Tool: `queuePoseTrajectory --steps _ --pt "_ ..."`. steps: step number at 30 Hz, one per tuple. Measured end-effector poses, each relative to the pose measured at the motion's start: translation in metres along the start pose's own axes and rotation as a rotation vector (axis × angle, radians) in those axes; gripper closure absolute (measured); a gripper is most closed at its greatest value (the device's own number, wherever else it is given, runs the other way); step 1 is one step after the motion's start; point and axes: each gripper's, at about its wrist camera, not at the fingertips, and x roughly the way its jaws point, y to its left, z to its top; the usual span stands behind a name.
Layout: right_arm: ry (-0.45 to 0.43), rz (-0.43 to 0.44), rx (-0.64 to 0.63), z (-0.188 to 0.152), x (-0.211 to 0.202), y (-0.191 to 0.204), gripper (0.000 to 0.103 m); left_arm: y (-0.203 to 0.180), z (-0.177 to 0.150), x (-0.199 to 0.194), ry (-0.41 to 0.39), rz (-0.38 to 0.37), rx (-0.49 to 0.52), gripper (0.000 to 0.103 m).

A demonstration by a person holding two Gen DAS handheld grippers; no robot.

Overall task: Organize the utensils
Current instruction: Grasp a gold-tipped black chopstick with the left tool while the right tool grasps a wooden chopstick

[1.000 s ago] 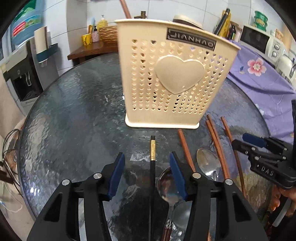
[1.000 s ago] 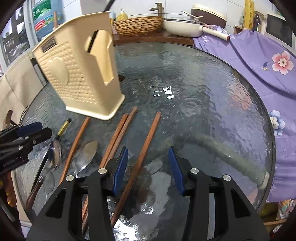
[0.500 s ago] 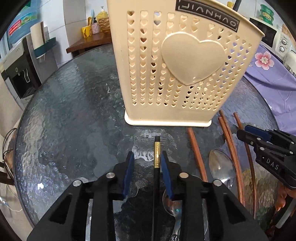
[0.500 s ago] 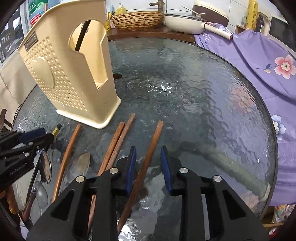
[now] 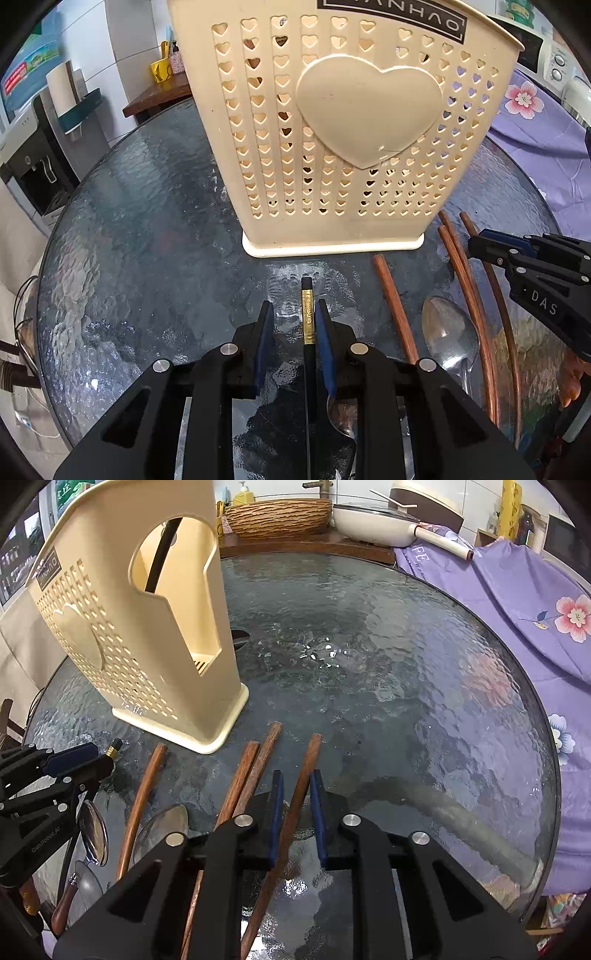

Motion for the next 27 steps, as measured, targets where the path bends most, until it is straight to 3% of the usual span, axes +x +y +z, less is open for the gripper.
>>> queuePoseTrajectory --steps 5,20,27 --pt "-0.022 -0.009 0.006 0.000 0.001 -0.001 0.093 0.001 0.004 0.003 -0.007 0.016 -0.001 0.096" --pt "-0.090 0.078 0.075 -0.002 -0.011 -0.014 0.095 0.010 0.000 0.001 -0.042 -0.008 -0.049 0.096" --pt "-0.158 0.167 0.115 0.000 -0.039 -0.024 0.095 0.025 -0.003 -0.038 -0.139 -0.063 -0.114 0.096"
